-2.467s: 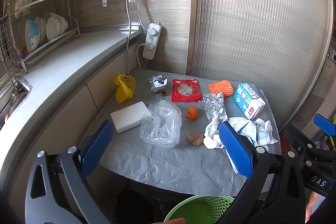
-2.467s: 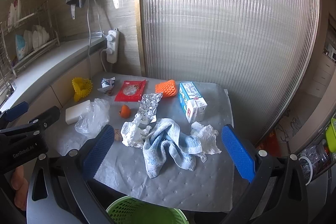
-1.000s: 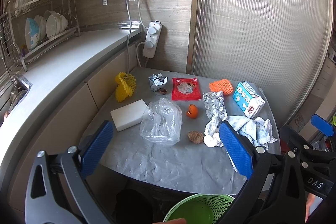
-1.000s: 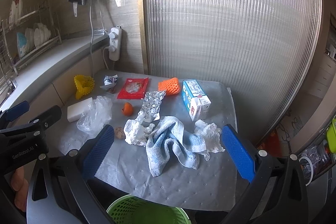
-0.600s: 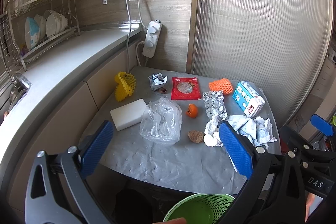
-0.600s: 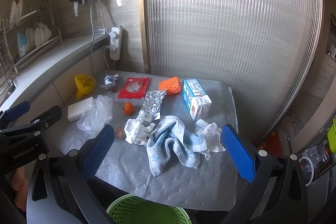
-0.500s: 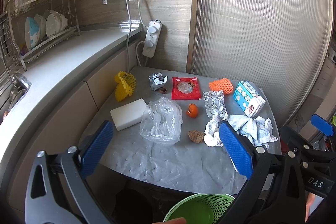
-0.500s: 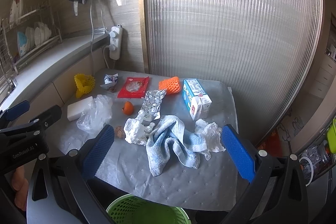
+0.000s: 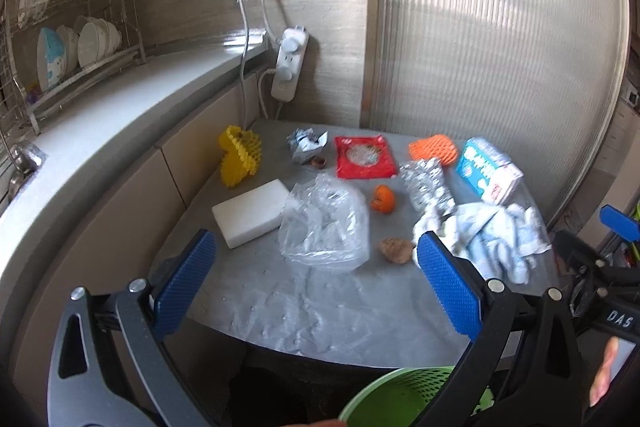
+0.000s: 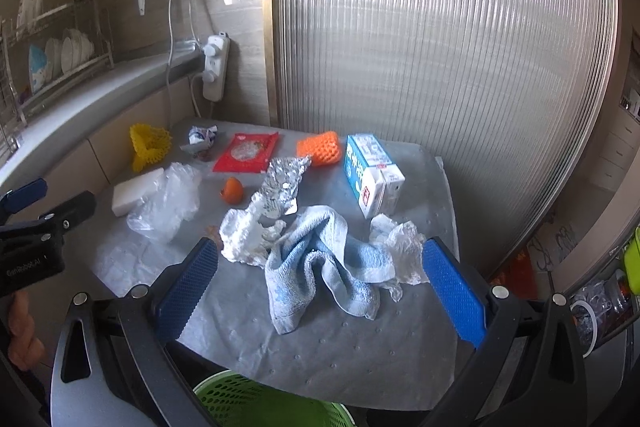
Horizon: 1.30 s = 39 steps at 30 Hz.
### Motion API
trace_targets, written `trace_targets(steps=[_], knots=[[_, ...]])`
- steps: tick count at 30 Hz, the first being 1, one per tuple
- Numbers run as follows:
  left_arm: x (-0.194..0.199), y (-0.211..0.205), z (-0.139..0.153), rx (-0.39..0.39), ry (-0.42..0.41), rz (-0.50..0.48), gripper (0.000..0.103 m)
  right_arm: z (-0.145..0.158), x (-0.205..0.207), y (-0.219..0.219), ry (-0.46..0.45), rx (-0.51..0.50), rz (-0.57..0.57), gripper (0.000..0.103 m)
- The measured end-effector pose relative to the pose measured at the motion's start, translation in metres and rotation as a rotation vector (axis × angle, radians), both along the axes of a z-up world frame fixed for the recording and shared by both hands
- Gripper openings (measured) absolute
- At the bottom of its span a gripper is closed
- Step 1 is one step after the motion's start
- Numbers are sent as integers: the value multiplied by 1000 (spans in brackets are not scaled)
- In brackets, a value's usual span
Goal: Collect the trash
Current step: 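Reach the left gripper to the clear plastic bag and grasp it, then lift the plastic bag with the left gripper while the right gripper grasps the white foam block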
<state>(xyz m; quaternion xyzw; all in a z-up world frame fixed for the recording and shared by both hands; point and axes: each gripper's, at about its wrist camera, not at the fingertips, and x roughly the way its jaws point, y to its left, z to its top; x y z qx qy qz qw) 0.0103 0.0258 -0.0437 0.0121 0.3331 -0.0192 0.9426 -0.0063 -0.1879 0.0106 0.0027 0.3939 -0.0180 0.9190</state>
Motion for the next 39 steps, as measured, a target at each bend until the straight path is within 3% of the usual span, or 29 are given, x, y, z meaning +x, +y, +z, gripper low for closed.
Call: trace_targets(steps=[13, 16, 22, 25, 30, 32, 36, 39], knots=[[54, 18, -53, -4, 73, -46, 97, -29, 17, -1, 8, -21, 47, 101], [64, 11, -62, -41, 101, -71, 97, -34, 24, 0, 17, -14, 57, 101], [89, -14, -85, -14, 148, -90, 97, -39, 35, -4, 29, -12, 54, 101], [102, -15, -94, -42, 183, -80, 83, -41, 37, -11, 36, -13, 41, 101], [109, -7, -104, -86, 238, -74, 35, -47, 39, -21, 51, -4, 25, 101], [108, -4, -104, -81, 236, -64, 23, -51, 39, -23, 64, 0, 18, 101], [102, 4, -97, -102, 218, -67, 14, -54, 38, -20, 71, 0, 16, 101], [96, 10, -86, -122, 193, -78, 12, -45, 38, -10, 55, 12, 40, 101]])
